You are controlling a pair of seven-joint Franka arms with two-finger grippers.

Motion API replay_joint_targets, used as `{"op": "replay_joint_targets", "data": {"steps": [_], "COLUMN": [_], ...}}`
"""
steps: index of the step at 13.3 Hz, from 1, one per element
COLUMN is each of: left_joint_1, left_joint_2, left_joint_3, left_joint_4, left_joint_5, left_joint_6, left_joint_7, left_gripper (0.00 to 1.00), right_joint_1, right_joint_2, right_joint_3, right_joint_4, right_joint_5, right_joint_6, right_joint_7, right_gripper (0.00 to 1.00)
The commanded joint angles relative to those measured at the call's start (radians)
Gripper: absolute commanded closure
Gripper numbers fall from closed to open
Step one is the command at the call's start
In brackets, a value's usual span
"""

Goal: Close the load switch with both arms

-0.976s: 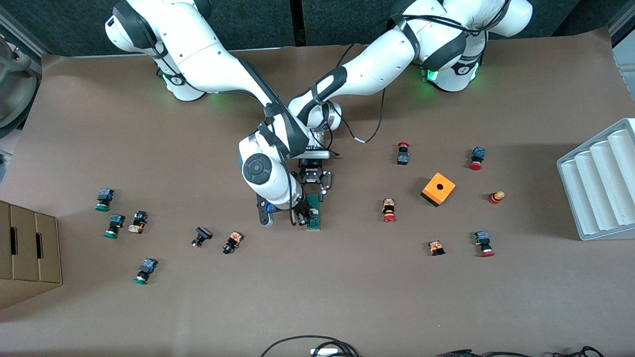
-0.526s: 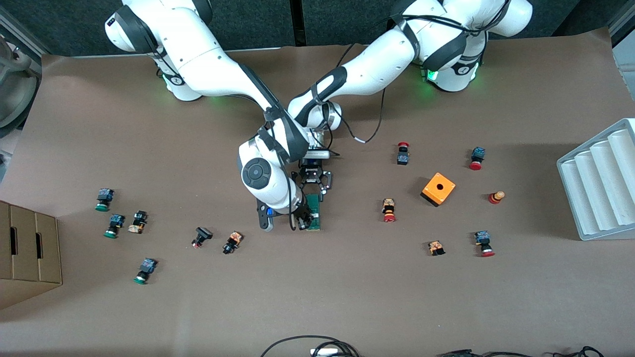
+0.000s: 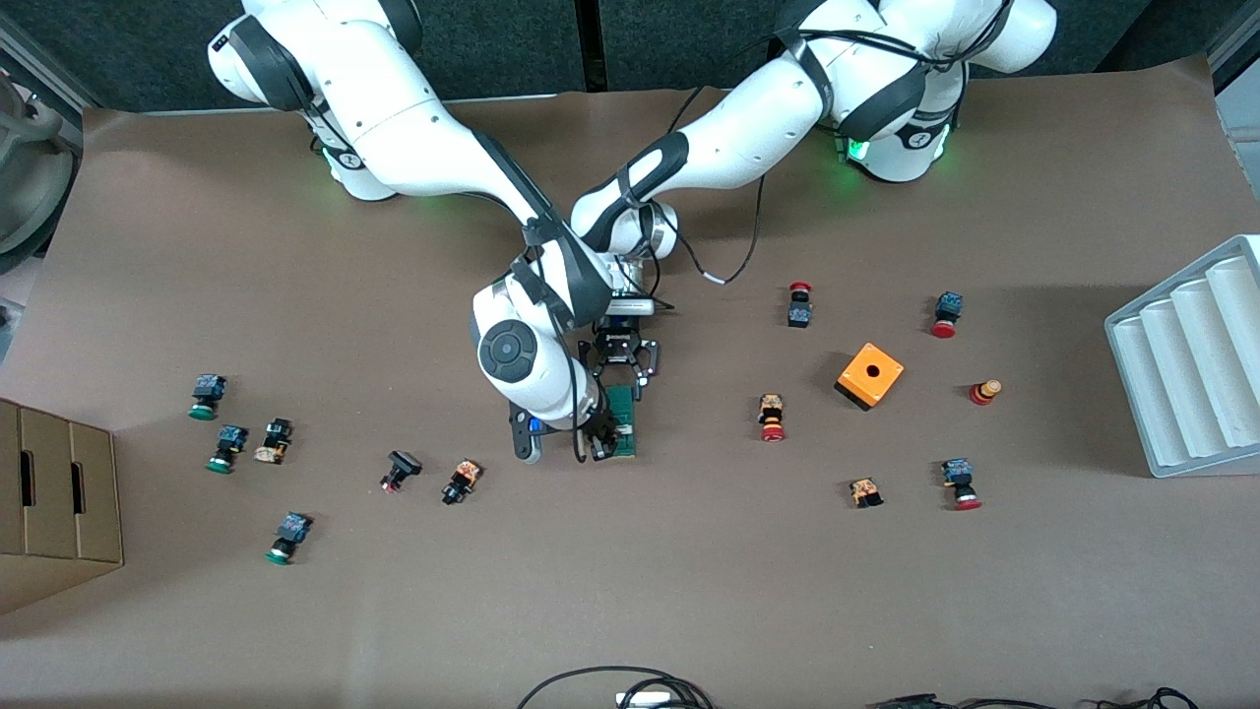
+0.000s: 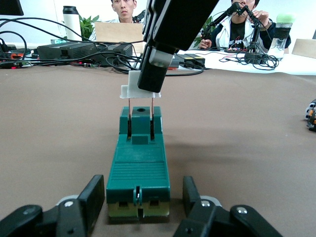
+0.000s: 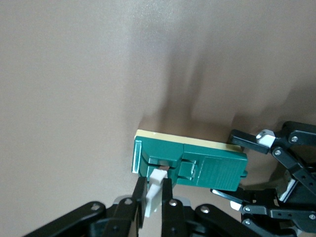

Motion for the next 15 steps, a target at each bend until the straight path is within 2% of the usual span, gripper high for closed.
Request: {"op": "replay_joint_targets", "data": {"steps": [1,2,4,15], "left_joint_1": [-0.016,-0.016,-0.016,-0.016], "left_joint_2": [0.029,0.029,0.029,0.029], "left_joint_3": [0.002,0.002,0.002,0.002], "left_joint_4": [0.022,0.022,0.022,0.022], "left_joint_5": [0.009,0.009,0.009,0.009], "left_joint_6": [0.004,0.002,0.002,0.004], "left_joint_7": [-0.026,-0.026,-0.026,-0.026], "left_gripper": [0.28,0.28,0.28,0.28], "right_joint_1": [-0.017,-0.019,-0.026,-0.031], "right_joint_2": [0.082,0.090,0.102,0.148], "right_joint_3": [0.002,0.002,0.002,0.002], "right_joint_4": [0.084,0.093,0.108,0.153], "right_joint_5": [0.030,0.030,0.030,0.037], "right_joint_6": [0.026,0.026,0.026,0.027], "right_joint_7": [-0.012,-0.012,-0.006,-0.004], "right_gripper": [0.82,0.76,0.73,0.74]}}
